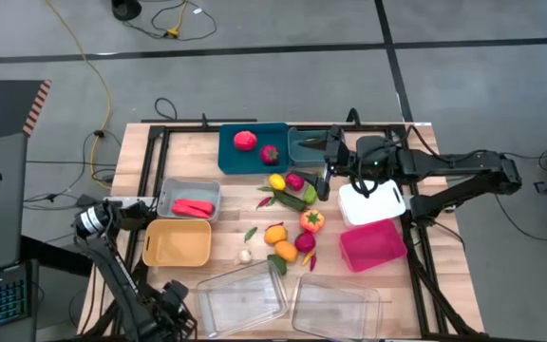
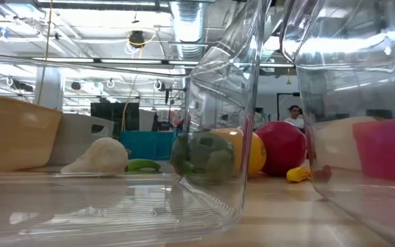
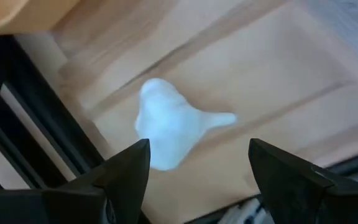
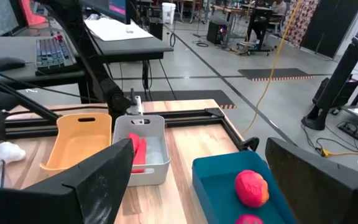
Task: Sort produce into baskets
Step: Put the garlic into the yellow bin
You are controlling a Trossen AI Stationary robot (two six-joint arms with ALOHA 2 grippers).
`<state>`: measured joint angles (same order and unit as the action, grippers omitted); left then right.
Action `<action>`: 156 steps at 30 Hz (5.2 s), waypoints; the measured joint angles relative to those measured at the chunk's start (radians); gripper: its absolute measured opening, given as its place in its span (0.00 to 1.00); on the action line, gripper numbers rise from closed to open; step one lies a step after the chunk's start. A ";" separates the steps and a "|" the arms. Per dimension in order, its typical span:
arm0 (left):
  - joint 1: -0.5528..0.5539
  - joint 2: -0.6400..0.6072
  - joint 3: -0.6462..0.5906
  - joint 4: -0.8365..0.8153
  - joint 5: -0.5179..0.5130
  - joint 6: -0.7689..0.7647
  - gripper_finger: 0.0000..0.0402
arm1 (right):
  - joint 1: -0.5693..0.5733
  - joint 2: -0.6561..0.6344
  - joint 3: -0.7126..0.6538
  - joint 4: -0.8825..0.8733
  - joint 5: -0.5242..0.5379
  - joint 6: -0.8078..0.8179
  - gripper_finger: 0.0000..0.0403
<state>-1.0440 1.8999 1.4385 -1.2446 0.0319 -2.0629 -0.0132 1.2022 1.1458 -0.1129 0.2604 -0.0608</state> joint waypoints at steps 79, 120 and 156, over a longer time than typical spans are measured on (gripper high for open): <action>0.011 -0.001 -0.052 -0.003 -0.080 0.322 0.61 | 0.000 0.000 0.000 0.000 0.000 0.000 0.98; 0.047 -0.011 -0.178 0.111 -0.061 0.397 0.41 | 0.000 0.000 0.000 0.000 0.000 0.000 0.98; 0.248 -0.508 -0.247 -0.261 -0.429 0.364 0.44 | 0.069 -0.001 -0.003 -0.393 0.000 0.001 0.98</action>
<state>-0.7961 1.3922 1.1912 -1.5059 -0.3970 -1.6984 0.0559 1.2017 1.1431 -0.5063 0.2607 -0.0598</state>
